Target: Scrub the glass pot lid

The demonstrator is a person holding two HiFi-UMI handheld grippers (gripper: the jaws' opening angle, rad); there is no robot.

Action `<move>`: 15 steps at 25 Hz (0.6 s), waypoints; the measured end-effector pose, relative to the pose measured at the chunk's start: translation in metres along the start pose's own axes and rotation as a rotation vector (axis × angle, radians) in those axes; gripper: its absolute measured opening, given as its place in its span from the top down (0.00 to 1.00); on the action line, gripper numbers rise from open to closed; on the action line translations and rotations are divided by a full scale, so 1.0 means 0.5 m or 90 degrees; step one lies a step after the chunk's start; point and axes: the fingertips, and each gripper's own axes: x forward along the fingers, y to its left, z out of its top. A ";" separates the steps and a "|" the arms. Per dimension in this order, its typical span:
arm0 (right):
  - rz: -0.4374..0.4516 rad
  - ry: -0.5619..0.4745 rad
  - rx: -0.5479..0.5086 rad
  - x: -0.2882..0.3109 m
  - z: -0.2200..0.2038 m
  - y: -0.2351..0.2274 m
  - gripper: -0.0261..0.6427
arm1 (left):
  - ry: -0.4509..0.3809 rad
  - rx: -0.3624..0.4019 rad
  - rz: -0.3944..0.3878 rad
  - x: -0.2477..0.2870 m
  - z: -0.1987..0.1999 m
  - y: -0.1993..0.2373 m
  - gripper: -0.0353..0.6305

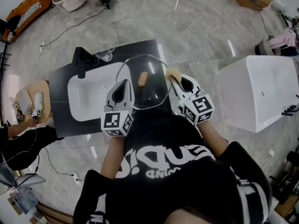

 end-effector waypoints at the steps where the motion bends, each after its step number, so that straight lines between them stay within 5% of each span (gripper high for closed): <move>1: -0.004 -0.002 0.001 0.000 -0.001 0.000 0.89 | 0.000 0.001 -0.002 0.000 -0.002 -0.001 0.93; 15: -0.015 -0.017 -0.025 0.024 0.015 0.004 0.89 | 0.006 -0.005 0.004 0.023 -0.003 0.002 0.93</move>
